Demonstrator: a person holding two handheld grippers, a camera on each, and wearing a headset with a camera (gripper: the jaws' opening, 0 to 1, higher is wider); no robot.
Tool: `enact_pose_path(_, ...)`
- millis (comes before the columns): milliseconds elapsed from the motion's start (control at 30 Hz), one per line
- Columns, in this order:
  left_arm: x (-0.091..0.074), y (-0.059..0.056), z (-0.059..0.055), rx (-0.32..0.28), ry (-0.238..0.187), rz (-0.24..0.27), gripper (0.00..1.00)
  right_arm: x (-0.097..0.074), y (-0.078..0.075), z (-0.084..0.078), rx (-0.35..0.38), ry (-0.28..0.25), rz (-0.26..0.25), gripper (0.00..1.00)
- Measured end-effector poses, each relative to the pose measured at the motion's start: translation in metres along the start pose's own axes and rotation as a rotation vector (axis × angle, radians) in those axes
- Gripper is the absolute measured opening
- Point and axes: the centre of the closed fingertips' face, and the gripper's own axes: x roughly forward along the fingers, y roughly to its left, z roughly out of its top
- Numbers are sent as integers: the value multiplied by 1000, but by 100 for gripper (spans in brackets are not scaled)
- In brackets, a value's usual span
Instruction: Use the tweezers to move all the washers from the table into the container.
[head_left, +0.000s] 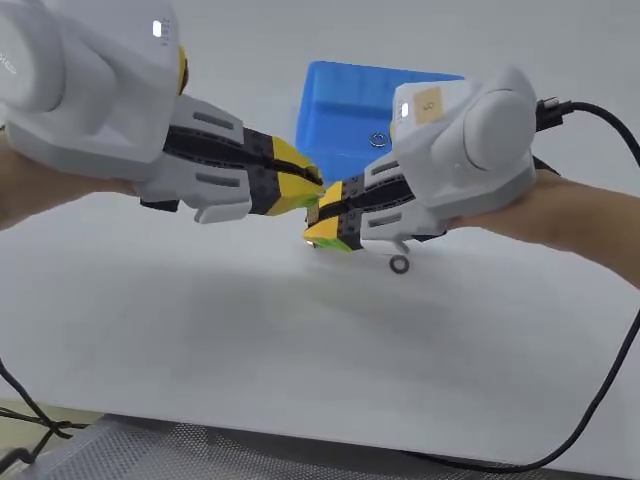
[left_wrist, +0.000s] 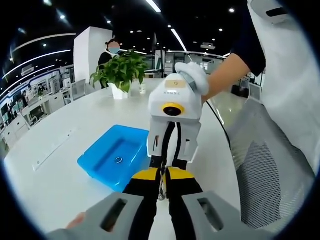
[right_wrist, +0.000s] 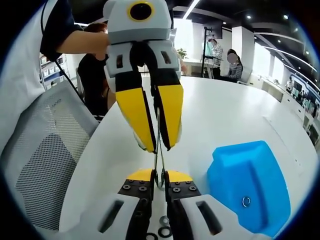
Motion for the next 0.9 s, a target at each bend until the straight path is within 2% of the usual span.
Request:
enact_pose_path(133, -1, 0, 2, -2, -6, 2, 10, 0, 0, 0, 3, -2, -2, 9)
enact_pose_path(467, -3, 3, -1, -6, 2, 7, 10, -1, 0, -1, 12, -8, -4, 9)
enact_pose_path(900, -8, 3, 3, -6, -12, 16, 11, -6, -2, 2, 19, -15, -15, 9)
